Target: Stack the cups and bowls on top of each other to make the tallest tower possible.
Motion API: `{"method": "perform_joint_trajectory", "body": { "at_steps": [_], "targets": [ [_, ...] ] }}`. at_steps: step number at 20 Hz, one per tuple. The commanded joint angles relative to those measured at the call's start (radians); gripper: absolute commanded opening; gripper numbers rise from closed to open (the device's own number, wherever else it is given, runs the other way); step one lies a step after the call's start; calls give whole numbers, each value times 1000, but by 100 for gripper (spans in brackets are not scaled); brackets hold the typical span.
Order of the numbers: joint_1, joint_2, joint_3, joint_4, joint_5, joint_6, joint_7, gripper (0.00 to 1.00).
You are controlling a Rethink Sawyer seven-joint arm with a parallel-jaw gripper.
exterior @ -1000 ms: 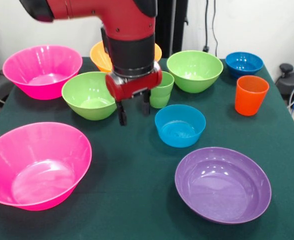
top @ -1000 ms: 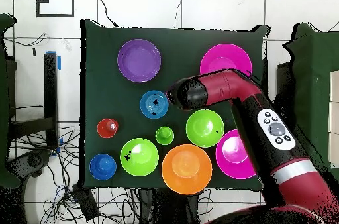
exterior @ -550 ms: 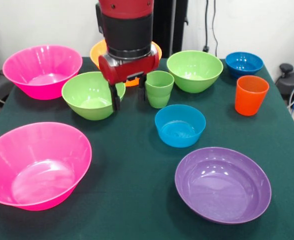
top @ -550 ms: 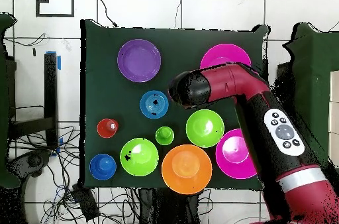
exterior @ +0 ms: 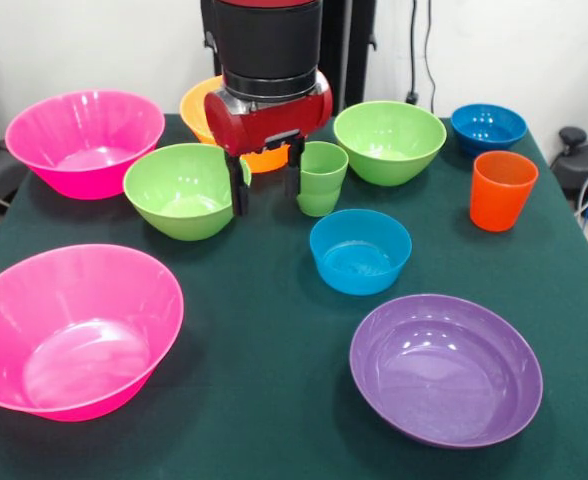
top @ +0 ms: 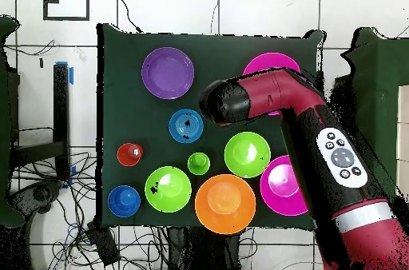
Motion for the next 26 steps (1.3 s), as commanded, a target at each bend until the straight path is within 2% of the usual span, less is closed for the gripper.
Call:
{"method": "perform_joint_trajectory", "body": {
  "at_steps": [1, 12, 19, 26],
  "targets": [
    [48, 22, 19, -50, -88, 11, -260, 100],
    [69, 67, 19, -126, -170, -39, -295, 100],
    [47, 106, 50, -167, -152, 7, -387, 100],
    [36, 185, 70, -258, -145, 55, -498, 100]
  ]
}}
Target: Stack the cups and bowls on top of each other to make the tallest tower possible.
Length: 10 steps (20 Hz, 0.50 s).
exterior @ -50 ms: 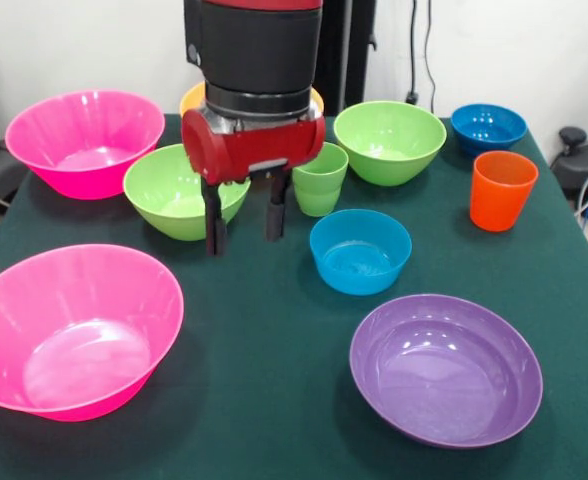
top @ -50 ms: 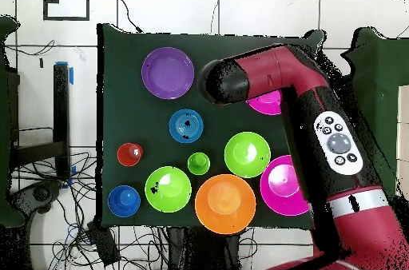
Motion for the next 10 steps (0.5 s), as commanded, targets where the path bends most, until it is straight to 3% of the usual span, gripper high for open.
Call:
{"method": "perform_joint_trajectory", "body": {
  "at_steps": [1, 10],
  "targets": [
    [3, 146, 46, -101, -51, 59, -491, 100],
    [2, 234, 62, -200, -50, 39, -623, 100]
  ]
}}
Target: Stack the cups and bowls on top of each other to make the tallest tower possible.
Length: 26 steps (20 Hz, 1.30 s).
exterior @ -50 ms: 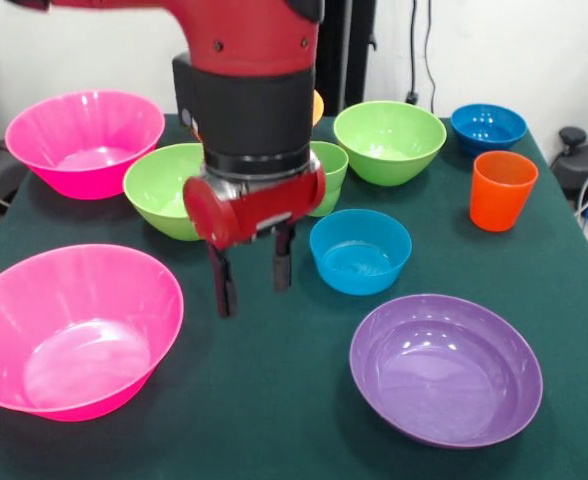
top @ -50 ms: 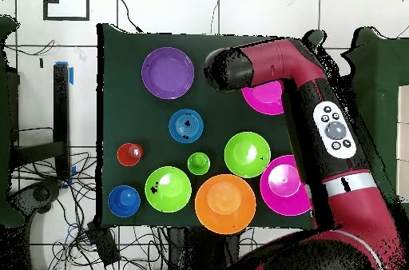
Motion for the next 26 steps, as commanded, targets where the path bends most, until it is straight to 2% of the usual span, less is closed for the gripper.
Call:
{"method": "perform_joint_trajectory", "body": {
  "at_steps": [1, 6, 11, 13, 23, 24, 26],
  "targets": [
    [8, 109, 23, -89, -48, 37, -433, 100],
    [18, 123, 19, -152, -29, 85, -506, 100],
    [23, 112, 2, -164, -9, 120, -512, 100],
    [20, 96, -9, -134, -1, 116, -493, 100],
    [7, -111, -39, 76, 66, 173, -380, 100],
    [6, -154, -45, 118, 82, 189, -352, 100],
    [4, -178, -49, 145, 96, 202, -338, 100]
  ]
}}
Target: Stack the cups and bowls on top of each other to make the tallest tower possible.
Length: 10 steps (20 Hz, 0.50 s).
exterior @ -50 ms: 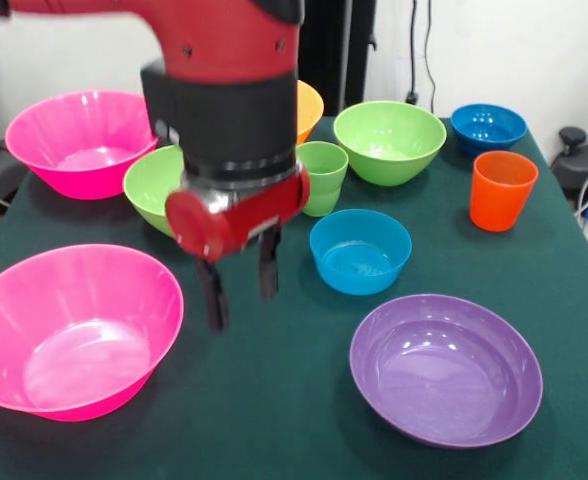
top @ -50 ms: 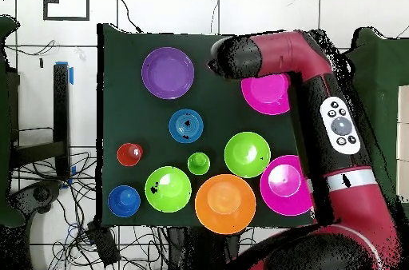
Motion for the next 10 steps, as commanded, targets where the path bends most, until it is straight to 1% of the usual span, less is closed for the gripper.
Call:
{"method": "perform_joint_trajectory", "body": {
  "at_steps": [1, 3, 5, 7, 10],
  "targets": [
    [6, -161, -56, 194, 46, 160, -127, 100],
    [4, -172, -55, 212, 59, 175, -132, 100],
    [-8, -180, -39, 234, 76, 181, -159, 100],
    [-27, -185, -17, 260, 89, 158, -189, 100],
    [-34, -181, -12, 269, 92, 144, -200, 100]
  ]
}}
